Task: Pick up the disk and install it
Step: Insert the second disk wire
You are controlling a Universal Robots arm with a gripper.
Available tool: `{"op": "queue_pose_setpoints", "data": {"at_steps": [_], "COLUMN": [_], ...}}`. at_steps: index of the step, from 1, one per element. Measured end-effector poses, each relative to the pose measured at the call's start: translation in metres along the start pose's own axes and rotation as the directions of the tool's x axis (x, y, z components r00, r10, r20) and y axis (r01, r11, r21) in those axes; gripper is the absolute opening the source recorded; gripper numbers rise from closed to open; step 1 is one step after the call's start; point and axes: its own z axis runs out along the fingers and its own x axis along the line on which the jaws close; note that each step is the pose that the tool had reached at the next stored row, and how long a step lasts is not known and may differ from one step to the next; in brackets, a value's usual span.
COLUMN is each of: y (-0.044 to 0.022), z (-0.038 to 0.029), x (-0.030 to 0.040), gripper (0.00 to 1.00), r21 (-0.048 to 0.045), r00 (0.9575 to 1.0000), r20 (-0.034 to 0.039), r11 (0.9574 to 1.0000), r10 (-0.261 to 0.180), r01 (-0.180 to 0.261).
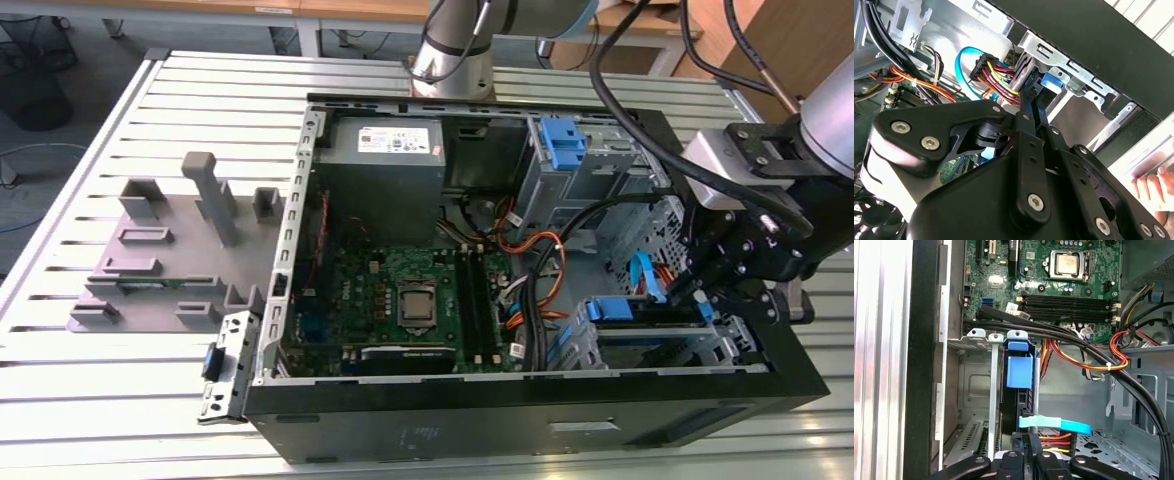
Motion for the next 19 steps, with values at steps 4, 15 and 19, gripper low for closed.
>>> {"op": "queue_pose_setpoints", "data": {"at_steps": [4, 15, 19], "y": [0.0000, 0.0004, 0.0005], "z": [-0.0001, 0.0028, 0.0045], "x": [0.0008, 0.0011, 0.0011], "gripper": [0.16, 0.16, 0.16], "r21": [0.0001, 0.0005, 0.0005], "r00": [1.0000, 1.0000, 1.0000], "r20": [-0.0001, -0.0003, -0.0007], "r11": [1.0000, 1.0000, 1.0000], "r10": [0.000, 0.000, 0.000], "r01": [0.000, 0.000, 0.000]}}
